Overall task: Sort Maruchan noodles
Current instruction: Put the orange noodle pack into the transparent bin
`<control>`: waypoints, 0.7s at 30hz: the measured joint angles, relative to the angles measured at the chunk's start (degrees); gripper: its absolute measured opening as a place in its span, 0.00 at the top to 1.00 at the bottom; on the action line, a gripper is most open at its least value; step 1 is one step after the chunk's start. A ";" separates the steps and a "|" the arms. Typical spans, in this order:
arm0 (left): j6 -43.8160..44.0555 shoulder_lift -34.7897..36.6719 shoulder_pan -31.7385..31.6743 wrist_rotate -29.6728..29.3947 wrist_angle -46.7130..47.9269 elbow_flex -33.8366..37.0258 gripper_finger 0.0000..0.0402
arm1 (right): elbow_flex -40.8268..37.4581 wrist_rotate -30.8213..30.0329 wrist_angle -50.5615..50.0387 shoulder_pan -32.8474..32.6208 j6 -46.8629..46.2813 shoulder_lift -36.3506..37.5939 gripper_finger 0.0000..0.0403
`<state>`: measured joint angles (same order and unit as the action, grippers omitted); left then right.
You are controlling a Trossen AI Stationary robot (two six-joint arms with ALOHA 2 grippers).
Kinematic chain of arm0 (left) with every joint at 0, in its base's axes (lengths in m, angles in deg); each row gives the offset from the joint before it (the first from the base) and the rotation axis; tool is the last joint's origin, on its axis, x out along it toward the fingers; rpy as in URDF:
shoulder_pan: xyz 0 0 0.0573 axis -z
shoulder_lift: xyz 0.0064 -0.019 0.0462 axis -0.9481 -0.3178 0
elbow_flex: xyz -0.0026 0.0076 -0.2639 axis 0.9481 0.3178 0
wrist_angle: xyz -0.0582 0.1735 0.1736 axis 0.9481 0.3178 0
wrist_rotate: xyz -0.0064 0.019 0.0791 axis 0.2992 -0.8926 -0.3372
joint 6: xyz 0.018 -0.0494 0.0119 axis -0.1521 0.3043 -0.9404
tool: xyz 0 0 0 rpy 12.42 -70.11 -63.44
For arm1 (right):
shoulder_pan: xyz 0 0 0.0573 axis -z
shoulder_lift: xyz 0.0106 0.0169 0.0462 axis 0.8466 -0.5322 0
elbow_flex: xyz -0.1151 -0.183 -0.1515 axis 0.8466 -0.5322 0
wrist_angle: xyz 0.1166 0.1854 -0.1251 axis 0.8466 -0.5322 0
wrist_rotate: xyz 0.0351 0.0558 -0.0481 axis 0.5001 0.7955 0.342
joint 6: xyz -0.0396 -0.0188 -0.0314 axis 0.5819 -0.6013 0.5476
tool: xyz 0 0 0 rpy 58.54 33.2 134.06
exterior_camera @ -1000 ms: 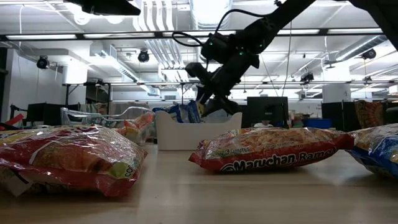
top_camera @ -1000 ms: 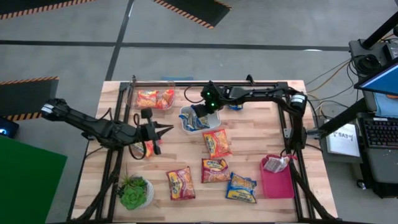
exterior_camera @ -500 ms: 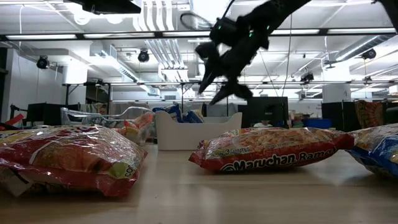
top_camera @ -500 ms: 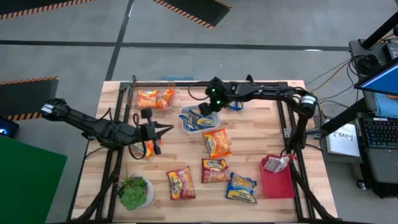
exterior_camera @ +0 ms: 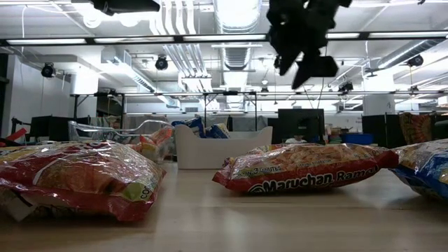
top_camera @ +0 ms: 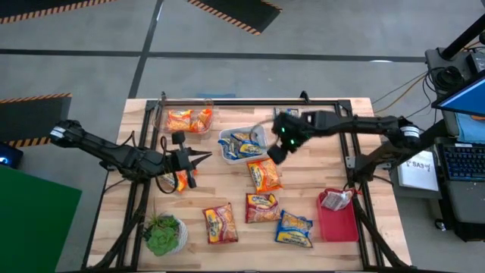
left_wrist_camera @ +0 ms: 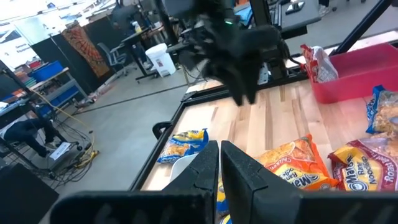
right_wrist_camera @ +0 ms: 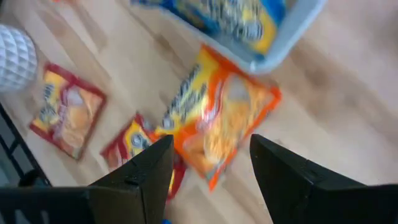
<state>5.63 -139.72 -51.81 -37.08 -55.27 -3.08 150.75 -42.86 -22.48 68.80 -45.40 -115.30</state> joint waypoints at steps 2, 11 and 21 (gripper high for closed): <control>0.09 0.00 0.00 0.23 -0.46 0.00 1.00 | -2.98 -2.23 1.05 -2.24 -2.34 0.67 0.50; 0.94 -0.98 0.00 0.32 -1.63 -0.04 1.00 | -18.75 -5.12 17.50 -6.99 -11.89 -0.46 0.50; 1.42 -3.93 0.00 0.39 -5.60 -0.11 1.00 | -26.04 -5.81 32.38 -6.95 -13.05 -1.31 0.50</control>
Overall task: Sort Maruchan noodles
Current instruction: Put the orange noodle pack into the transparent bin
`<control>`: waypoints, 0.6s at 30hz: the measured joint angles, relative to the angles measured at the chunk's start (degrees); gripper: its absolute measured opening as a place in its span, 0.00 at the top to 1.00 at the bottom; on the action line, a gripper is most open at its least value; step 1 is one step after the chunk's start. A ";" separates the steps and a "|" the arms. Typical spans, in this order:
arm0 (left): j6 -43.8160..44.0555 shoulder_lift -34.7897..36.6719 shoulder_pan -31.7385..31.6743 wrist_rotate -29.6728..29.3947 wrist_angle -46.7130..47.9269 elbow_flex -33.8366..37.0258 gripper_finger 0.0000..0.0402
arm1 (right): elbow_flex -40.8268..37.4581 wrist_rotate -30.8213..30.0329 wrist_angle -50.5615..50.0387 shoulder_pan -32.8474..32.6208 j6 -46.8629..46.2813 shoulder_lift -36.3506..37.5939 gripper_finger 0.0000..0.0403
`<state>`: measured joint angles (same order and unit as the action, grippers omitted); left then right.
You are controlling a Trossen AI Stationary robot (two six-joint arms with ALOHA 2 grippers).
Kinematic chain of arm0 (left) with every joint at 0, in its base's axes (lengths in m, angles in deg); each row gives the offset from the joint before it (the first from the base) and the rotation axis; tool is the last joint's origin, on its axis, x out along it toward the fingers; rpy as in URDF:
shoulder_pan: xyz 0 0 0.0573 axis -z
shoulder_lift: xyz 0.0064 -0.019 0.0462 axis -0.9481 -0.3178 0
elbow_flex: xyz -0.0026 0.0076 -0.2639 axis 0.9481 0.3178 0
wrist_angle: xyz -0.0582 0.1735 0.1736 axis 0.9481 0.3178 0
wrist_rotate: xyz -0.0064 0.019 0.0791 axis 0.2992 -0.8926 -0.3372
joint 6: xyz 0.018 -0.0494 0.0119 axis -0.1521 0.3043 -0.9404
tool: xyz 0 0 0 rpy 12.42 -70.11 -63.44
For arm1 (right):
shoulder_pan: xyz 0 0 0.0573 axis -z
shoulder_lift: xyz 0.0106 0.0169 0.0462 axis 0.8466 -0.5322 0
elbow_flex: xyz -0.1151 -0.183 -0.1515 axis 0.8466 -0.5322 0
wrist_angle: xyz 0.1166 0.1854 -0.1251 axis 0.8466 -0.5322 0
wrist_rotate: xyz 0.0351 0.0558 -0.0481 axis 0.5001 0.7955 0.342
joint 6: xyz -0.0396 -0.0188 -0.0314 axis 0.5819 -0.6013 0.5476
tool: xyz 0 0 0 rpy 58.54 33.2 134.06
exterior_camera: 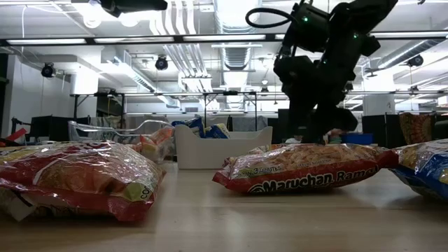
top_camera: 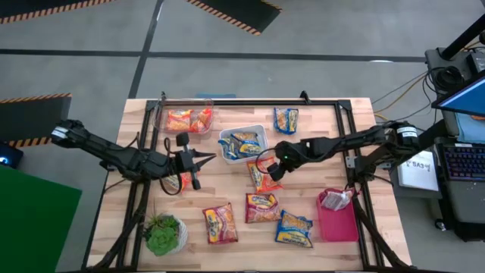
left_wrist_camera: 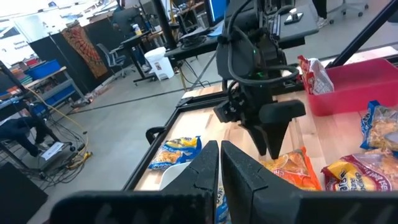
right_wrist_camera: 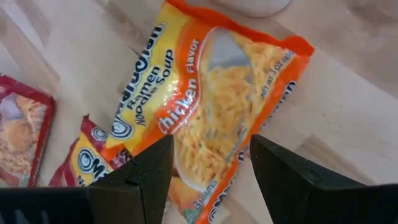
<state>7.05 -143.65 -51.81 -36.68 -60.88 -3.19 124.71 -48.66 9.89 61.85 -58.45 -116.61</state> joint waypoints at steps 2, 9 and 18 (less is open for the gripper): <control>-0.02 -0.13 0.00 -0.01 -0.53 0.00 1.00 | -0.89 -1.79 1.41 -0.16 -0.20 -0.02 0.50; 0.63 -0.13 0.00 -0.01 -2.11 0.00 1.00 | -3.47 -5.60 5.10 -0.54 -1.01 -0.02 0.50; 2.91 -0.13 0.00 -0.01 -2.33 0.00 1.00 | -9.63 -5.94 16.97 -1.56 -4.55 -0.04 0.50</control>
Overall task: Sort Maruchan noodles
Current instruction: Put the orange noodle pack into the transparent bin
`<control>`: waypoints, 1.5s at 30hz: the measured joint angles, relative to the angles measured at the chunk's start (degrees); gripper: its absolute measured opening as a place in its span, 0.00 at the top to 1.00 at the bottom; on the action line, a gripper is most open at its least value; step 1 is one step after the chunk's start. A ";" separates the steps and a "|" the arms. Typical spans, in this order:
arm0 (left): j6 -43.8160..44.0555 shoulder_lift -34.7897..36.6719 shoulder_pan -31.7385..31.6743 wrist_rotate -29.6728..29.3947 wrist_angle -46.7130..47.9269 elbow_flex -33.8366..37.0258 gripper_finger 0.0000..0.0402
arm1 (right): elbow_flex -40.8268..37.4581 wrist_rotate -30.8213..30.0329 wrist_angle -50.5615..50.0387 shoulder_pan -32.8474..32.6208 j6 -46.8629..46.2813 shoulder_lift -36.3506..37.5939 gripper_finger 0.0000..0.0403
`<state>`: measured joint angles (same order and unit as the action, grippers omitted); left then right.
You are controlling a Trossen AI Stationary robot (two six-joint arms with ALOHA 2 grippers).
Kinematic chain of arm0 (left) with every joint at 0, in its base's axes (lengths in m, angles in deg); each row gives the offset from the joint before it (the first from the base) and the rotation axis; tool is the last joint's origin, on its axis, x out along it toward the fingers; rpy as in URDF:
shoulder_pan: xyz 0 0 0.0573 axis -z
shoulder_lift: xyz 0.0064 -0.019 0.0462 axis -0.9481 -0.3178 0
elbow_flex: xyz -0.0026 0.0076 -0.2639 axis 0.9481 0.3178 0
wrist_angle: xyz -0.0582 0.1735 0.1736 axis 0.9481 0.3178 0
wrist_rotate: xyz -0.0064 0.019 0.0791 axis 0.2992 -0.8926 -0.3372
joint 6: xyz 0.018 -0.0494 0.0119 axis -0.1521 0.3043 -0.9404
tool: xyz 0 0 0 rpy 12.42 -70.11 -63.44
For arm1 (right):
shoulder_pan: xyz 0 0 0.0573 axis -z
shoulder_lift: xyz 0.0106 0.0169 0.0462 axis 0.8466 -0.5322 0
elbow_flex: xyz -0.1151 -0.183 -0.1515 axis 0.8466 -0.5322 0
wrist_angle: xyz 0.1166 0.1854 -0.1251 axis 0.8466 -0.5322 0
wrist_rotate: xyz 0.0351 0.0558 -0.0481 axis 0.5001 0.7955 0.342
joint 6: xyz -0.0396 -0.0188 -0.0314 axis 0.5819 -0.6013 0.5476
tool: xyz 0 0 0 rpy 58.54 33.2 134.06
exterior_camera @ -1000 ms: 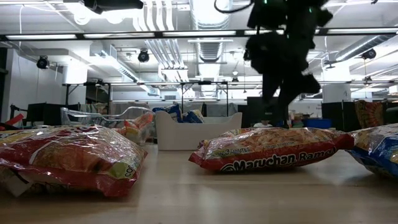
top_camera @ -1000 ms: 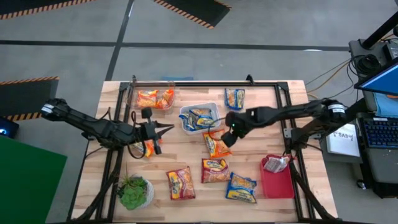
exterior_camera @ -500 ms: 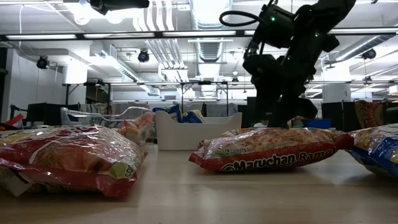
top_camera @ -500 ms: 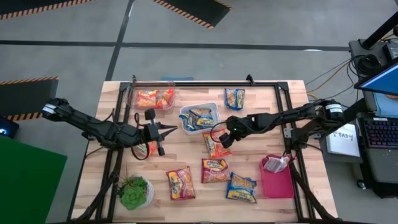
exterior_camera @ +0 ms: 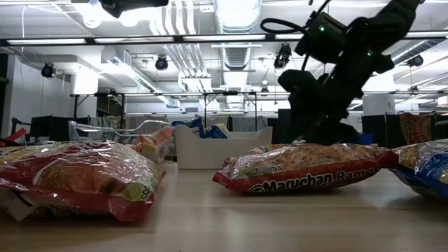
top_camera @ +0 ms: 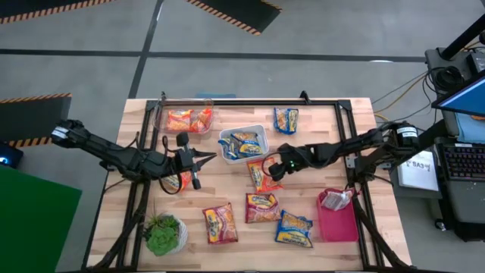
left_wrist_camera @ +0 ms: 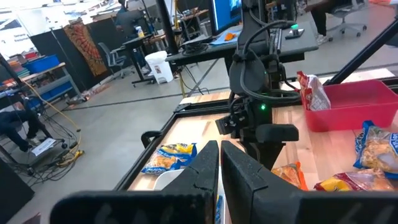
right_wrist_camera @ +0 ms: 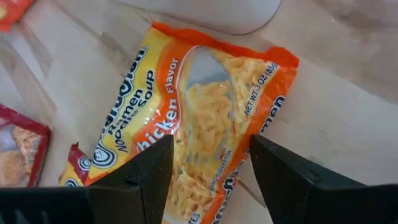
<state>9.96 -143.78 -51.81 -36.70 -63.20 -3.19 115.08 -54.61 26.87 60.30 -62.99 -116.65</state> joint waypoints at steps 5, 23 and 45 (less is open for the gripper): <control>1.14 0.00 0.00 0.00 -0.22 0.00 1.00 | -2.95 -0.37 4.19 -0.47 -1.50 0.00 0.50; 1.13 -5.01 0.01 0.00 -11.34 -0.10 1.00 | -2.79 1.28 20.73 -1.46 -0.34 -11.07 0.50; 14.56 -12.21 0.11 1.88 -13.19 -0.11 0.97 | 0.60 0.89 22.54 -3.13 20.06 -6.51 0.98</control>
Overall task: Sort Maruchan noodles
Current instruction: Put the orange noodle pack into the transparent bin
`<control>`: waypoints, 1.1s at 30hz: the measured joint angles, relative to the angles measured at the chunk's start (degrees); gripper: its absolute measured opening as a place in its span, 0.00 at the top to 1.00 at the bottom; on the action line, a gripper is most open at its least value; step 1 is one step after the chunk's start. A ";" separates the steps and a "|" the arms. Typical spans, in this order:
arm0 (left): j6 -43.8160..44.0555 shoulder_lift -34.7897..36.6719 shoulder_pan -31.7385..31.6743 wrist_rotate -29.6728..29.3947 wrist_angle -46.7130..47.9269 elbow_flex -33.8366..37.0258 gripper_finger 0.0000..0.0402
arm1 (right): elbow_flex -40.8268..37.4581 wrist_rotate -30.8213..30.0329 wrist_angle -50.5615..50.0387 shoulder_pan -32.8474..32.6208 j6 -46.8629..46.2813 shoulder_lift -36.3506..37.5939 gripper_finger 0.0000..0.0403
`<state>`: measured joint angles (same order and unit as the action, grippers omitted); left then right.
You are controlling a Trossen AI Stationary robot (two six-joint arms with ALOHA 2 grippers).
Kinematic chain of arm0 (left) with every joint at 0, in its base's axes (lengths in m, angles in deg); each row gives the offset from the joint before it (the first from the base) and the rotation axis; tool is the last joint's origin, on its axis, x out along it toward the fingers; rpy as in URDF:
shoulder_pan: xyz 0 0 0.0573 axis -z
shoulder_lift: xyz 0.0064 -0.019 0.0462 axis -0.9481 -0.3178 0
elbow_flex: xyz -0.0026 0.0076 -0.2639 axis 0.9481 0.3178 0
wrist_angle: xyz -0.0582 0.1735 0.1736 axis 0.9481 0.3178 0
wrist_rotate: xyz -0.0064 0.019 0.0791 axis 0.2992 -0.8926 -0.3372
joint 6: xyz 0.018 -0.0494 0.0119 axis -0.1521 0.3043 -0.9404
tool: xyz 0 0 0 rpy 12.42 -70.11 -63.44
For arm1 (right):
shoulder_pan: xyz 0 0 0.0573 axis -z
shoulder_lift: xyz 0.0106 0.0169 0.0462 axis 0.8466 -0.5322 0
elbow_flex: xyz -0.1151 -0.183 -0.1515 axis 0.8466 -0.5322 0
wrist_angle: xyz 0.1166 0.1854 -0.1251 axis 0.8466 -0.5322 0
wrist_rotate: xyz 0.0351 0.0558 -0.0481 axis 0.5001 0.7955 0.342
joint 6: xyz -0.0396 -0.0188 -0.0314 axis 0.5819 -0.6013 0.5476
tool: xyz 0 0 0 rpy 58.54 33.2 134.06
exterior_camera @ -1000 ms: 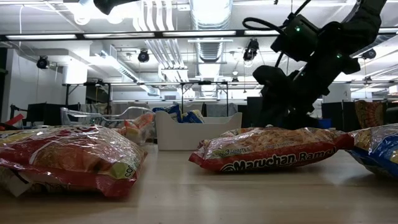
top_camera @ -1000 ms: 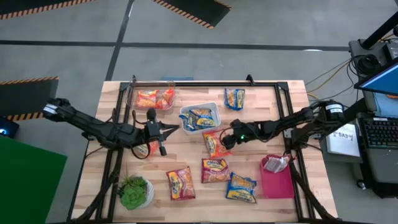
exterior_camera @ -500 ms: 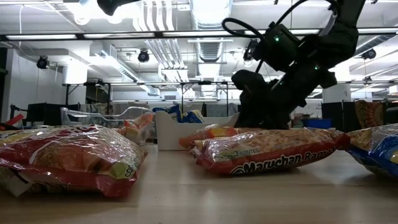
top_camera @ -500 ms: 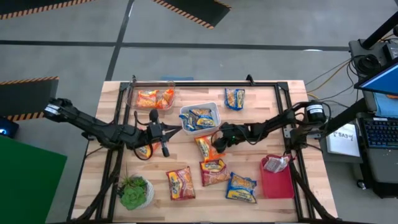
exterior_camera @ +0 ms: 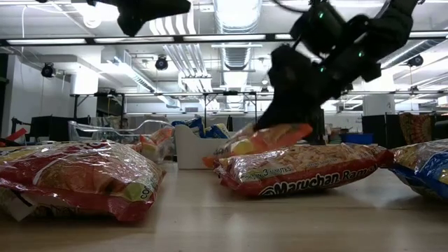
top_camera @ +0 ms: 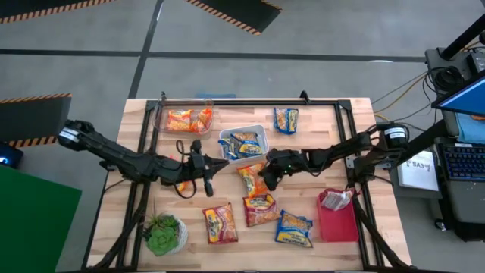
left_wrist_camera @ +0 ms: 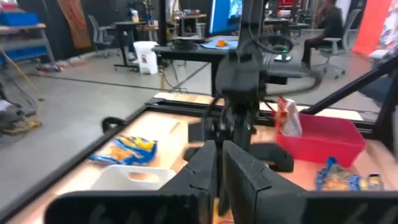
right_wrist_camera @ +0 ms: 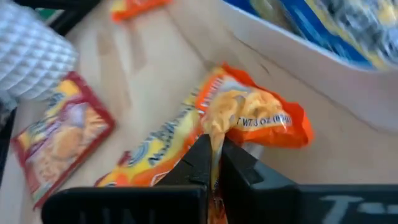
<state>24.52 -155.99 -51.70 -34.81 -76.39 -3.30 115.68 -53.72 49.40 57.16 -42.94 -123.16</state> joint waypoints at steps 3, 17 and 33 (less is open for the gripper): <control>2.50 -2.51 -0.08 1.78 -1.28 0.00 0.89 | 0.06 -2.30 0.54 -1.40 5.47 2.43 0.98; -1.95 -23.03 -2.01 2.70 -20.47 0.02 0.37 | 3.39 -10.85 -1.11 -10.04 32.45 4.02 0.98; 0.46 -38.18 -6.94 13.79 -33.64 0.07 0.36 | 5.64 -12.80 -6.39 -11.85 41.11 3.58 0.98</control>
<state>24.98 -194.17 -58.64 -21.02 -110.03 -3.23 121.32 -66.52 43.02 45.31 -1.83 -119.58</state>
